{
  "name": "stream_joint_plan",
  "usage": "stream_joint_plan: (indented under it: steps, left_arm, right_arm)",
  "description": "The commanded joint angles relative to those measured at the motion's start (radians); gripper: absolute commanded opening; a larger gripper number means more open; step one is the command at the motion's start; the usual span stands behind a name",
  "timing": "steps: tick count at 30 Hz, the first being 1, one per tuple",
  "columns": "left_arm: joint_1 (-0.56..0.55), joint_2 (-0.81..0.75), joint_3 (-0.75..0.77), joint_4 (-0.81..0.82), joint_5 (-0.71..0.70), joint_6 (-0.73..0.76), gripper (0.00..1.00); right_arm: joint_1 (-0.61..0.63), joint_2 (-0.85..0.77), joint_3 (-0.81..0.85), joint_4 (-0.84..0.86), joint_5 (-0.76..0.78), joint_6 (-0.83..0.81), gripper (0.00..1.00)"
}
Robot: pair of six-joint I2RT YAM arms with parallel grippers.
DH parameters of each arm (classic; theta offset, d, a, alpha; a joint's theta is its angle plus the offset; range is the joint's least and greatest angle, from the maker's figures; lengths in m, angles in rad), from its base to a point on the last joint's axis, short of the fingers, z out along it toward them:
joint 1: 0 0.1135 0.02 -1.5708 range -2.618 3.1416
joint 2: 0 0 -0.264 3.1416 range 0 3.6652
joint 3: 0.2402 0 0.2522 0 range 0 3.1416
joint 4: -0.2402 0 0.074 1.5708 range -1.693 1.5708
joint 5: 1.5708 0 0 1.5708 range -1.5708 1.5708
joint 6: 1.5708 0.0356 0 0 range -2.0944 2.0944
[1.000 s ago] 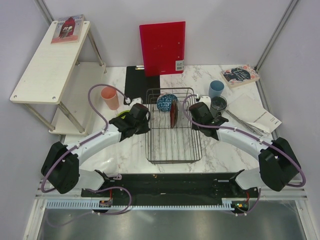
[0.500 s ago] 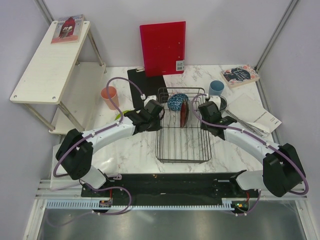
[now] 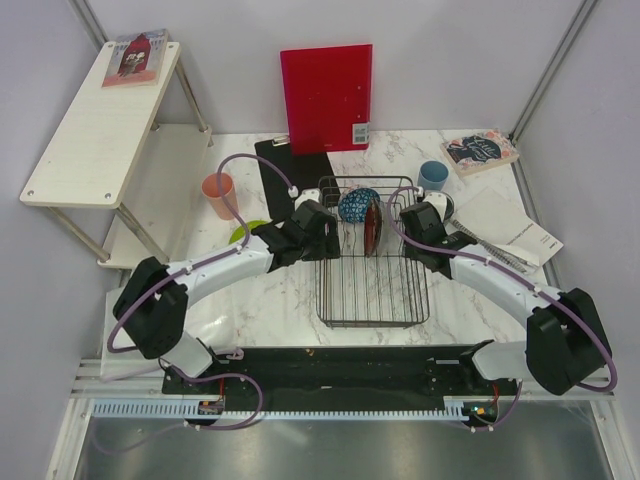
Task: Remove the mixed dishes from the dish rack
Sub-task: Adjust the dish rack at the center of the board.
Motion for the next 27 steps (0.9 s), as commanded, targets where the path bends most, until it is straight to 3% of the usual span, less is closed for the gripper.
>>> stream_joint_plan:
  steps: [1,4,10,16,22,27]
  left_arm:
    - [-0.002,-0.094,-0.005,0.015,-0.046,0.015,0.89]
    - [-0.002,-0.146,-0.02,-0.014,-0.083,0.013,0.99]
    - [0.01,-0.243,-0.032,-0.066,-0.135,0.029,0.99]
    - [0.01,-0.364,-0.074,-0.06,-0.118,0.049,0.99]
    - [0.008,-0.421,-0.149,-0.054,-0.074,0.056,0.99]
    - [0.008,-0.521,-0.23,-0.054,-0.078,0.052,0.99]
  right_arm:
    - [-0.001,-0.036,0.053,-0.028,-0.028,0.014,0.52]
    - [-0.001,-0.069,0.081,-0.065,-0.016,0.012,0.59]
    - [0.001,-0.13,0.203,-0.186,-0.034,-0.024,0.63]
    - [0.03,-0.159,0.38,-0.243,-0.08,-0.096,0.6]
    - [0.191,-0.031,0.447,-0.243,0.09,-0.165,0.57]
    - [0.216,0.072,0.495,-0.246,0.147,-0.17,0.57]
